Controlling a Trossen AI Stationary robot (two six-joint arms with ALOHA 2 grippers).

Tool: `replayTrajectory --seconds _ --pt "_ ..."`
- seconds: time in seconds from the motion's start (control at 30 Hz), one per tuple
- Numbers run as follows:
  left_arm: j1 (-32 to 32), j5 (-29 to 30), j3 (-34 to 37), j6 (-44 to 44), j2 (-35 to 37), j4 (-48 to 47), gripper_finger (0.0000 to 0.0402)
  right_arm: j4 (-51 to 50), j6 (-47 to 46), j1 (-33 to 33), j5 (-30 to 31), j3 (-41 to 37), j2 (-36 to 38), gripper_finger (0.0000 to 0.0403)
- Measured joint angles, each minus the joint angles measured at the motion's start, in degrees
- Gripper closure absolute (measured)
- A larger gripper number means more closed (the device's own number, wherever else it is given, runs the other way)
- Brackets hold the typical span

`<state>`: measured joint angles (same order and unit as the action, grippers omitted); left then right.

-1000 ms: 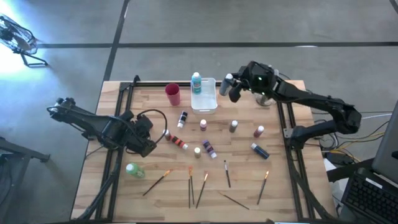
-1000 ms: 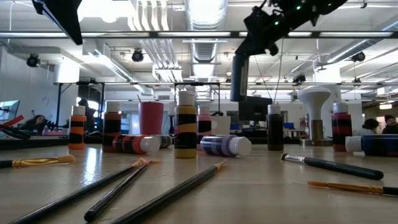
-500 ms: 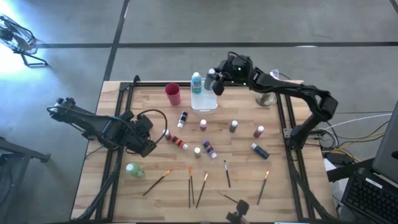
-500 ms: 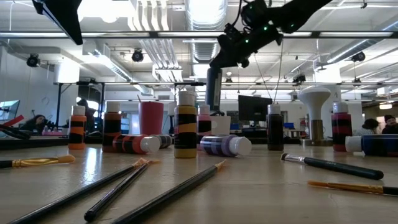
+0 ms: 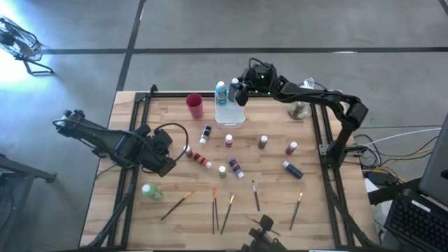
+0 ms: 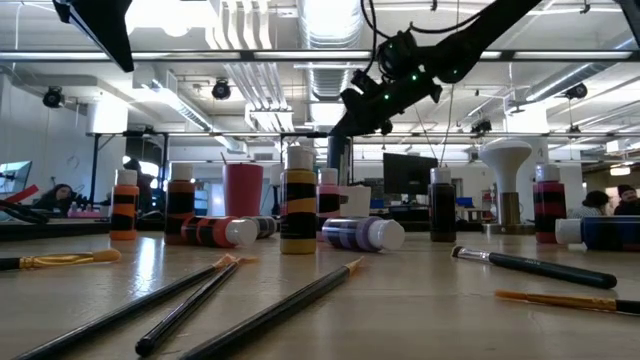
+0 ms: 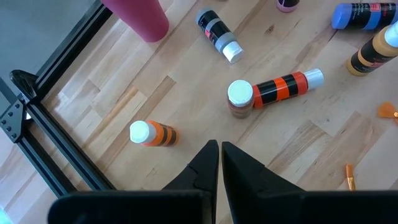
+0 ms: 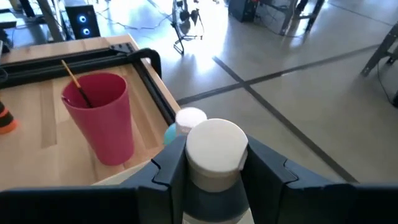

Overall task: Pick & Place Paint Supplies
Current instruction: Put the black paint bottle into the white bin

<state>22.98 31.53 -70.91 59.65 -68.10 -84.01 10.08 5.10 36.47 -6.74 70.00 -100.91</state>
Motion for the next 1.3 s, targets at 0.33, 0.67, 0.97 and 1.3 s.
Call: replayTrajectory --seconds 0.33,0.67,0.97,1.3 --pt "0.0 -0.1 0.0 0.1 0.0 0.4 0.0376 1.2 0.1 1.6 -0.6 0.0 -3.1 0.029" --pt "0.0 -0.1 0.0 0.1 0.0 2.0 0.0376 0.8 0.0 2.6 -1.3 0.0 -5.1 0.029" --pt "0.1 -0.2 0.0 0.2 0.0 2.3 0.0376 1.2 1.1 2.8 -1.5 0.1 -6.7 0.029" --pt "0.1 -0.2 0.0 0.2 0.0 2.8 0.0376 1.2 2.5 2.9 -1.3 0.1 -6.7 0.0261"
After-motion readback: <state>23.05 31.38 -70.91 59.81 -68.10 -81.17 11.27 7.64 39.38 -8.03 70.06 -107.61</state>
